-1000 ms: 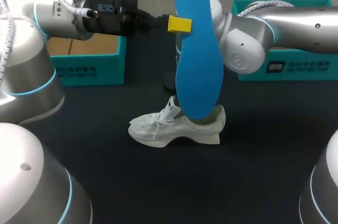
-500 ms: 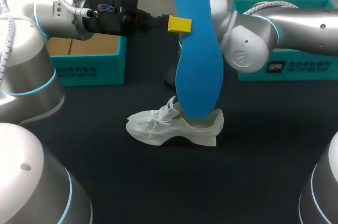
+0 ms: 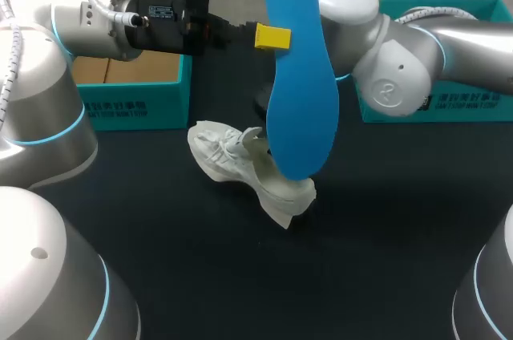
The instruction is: Take the shoe out of the shoebox, open the shoe tongue, remove and reinsert the insole, then place the shoe into the shoebox
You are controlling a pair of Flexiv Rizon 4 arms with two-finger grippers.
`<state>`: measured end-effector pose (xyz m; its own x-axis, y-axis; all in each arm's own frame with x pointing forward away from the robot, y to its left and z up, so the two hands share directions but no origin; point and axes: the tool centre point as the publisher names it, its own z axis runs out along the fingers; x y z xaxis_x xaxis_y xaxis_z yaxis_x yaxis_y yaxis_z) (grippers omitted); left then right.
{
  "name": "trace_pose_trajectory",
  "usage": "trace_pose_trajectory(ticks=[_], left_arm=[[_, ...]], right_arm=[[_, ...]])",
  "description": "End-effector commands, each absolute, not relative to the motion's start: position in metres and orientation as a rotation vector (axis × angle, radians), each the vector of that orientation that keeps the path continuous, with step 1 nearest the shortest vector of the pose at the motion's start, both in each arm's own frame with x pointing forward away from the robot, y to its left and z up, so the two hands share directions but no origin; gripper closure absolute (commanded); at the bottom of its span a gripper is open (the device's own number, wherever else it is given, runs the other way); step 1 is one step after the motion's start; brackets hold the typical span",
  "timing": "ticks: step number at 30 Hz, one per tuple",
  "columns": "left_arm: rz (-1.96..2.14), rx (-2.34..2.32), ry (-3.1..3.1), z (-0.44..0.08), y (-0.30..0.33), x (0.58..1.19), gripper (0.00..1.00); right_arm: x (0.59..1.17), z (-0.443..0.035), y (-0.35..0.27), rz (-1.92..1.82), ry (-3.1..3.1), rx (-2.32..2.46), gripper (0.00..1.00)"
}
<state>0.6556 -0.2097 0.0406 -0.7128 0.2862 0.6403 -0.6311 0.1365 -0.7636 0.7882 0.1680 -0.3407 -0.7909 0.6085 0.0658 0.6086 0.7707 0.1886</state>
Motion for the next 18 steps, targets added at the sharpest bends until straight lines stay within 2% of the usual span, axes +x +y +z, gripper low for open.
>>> trace_pose_trajectory(ticks=[1, 6, 8, 18], left_arm=[[1.662, 0.333, -1.716, 0.040, -0.211, 0.656, 1.00], [1.662, 0.333, -1.716, 0.040, -0.211, 0.656, 1.00], [1.662, 0.333, -1.716, 0.040, -0.211, 0.656, 1.00], [1.662, 0.333, -1.716, 0.040, -0.211, 0.656, 1.00]], right_arm=[[0.784, -0.341, 0.160, -0.385, -2.957, -1.017, 1.00], [0.791, -0.335, 0.146, -0.395, -2.738, -1.359, 1.00], [0.792, -0.332, 0.141, -0.293, -2.653, -1.542, 1.00], [0.783, -0.326, 0.142, -0.247, -2.276, -1.982, 1.00]])
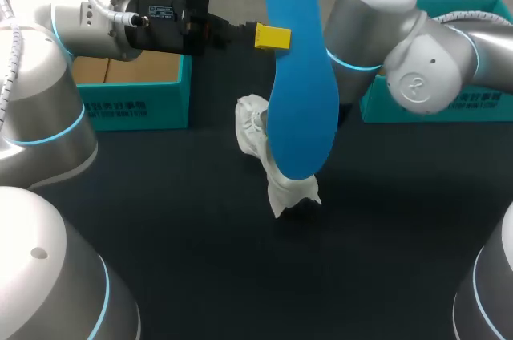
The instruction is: Take the shoe out of the shoebox, open the shoe tongue, remove and reinsert the insole, then place the shoe into the shoebox
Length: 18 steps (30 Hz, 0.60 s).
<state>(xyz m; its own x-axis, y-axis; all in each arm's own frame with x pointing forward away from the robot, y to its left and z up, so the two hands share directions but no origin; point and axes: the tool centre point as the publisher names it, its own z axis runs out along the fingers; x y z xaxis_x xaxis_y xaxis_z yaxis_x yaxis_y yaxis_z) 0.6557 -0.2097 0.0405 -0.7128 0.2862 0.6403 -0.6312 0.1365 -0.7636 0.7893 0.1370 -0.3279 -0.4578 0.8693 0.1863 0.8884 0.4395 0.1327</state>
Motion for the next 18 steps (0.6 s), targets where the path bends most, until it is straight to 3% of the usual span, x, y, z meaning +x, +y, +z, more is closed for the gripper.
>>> trace_pose_trajectory(ticks=[1, 18], left_arm=[[1.662, 0.333, -1.716, 0.040, -0.211, 0.656, 1.00], [1.662, 0.333, -1.716, 0.040, -0.211, 0.656, 1.00]], right_arm=[[0.782, -0.325, 0.143, -0.237, -2.279, -1.985, 1.00], [0.790, -0.337, 0.154, -0.269, -2.315, -2.008, 1.00]])
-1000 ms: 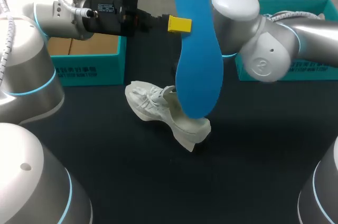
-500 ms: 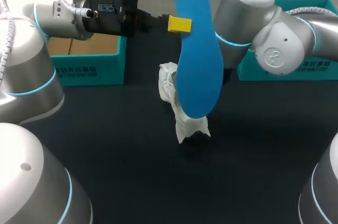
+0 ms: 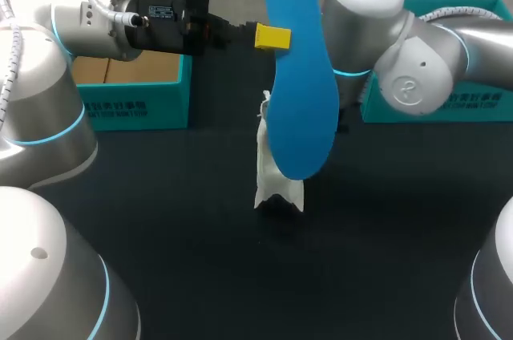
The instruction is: Take the shoe out of the shoebox, open the shoe tongue, remove and reinsert the insole, then place the shoe into the shoebox
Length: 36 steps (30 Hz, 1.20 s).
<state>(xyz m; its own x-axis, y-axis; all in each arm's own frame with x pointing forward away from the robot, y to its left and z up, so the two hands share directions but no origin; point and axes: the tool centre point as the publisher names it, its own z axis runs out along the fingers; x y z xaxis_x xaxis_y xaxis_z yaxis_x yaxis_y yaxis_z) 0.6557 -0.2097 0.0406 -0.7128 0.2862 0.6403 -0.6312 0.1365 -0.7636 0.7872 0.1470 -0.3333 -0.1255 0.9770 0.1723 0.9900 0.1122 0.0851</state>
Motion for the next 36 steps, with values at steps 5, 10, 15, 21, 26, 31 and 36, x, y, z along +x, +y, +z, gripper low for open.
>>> trace_pose_trajectory(ticks=[5, 10, 15, 21, 26, 31, 36], left_arm=[[1.662, 0.333, -1.716, 0.040, -0.211, 0.656, 1.00], [1.662, 0.333, -1.716, 0.040, -0.211, 0.656, 1.00], [1.662, 0.333, -1.716, 0.040, -0.211, 0.656, 1.00], [1.662, 0.333, -1.716, 0.040, -0.211, 0.656, 1.00], [1.662, 0.333, -1.716, 0.040, -0.211, 0.656, 1.00], [1.662, 0.333, -1.716, 0.040, -0.211, 0.656, 1.00], [1.662, 0.333, -1.716, 0.040, -0.211, 0.656, 1.00]], right_arm=[[0.791, -0.342, 0.155, -0.264, -2.352, -1.968, 1.00], [0.794, -0.354, 0.154, -0.259, -2.348, -1.939, 1.00], [0.799, -0.363, 0.149, -0.224, -2.345, -1.956, 1.00], [0.801, -0.373, 0.145, -0.219, -2.308, -1.960, 1.00], [0.799, -0.369, 0.141, -0.250, -2.276, -1.979, 0.40], [0.791, -0.350, 0.135, -0.393, -2.199, -1.971, 0.00], [0.786, -0.320, 0.128, -0.565, -2.116, -1.922, 0.00]])
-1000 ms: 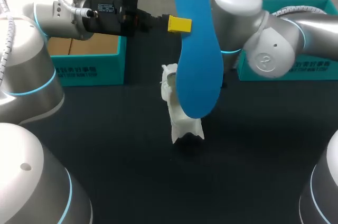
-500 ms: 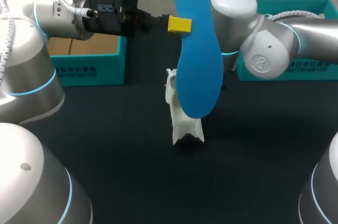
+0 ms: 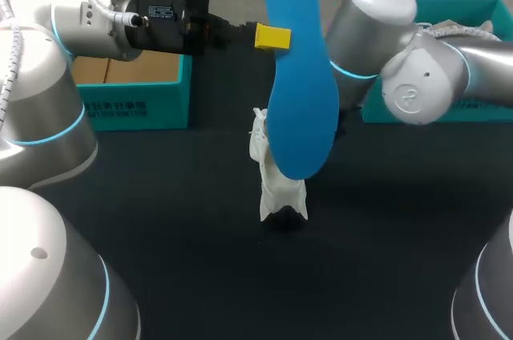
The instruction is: Take the shoe out of the shoebox, open the shoe tongue, remove and reinsert the insole, then place the shoe into the shoebox
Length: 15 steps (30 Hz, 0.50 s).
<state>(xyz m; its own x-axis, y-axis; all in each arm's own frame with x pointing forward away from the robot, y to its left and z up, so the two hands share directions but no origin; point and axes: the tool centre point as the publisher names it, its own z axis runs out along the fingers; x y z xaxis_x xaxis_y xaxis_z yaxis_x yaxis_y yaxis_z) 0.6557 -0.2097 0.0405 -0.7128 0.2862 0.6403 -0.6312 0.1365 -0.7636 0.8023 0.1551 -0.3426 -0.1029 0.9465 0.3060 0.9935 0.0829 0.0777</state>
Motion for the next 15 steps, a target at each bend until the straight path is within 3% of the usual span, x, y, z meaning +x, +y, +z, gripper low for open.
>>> trace_pose_trajectory(ticks=[1, 15], left_arm=[[1.662, 0.333, -1.716, 0.040, -0.211, 0.656, 1.00], [1.662, 0.333, -1.716, 0.040, -0.211, 0.656, 1.00]], right_arm=[[0.787, -0.314, 0.128, -0.578, -2.110, -1.906, 0.00], [0.790, -0.300, 0.127, -0.629, -2.112, -1.859, 0.00]])
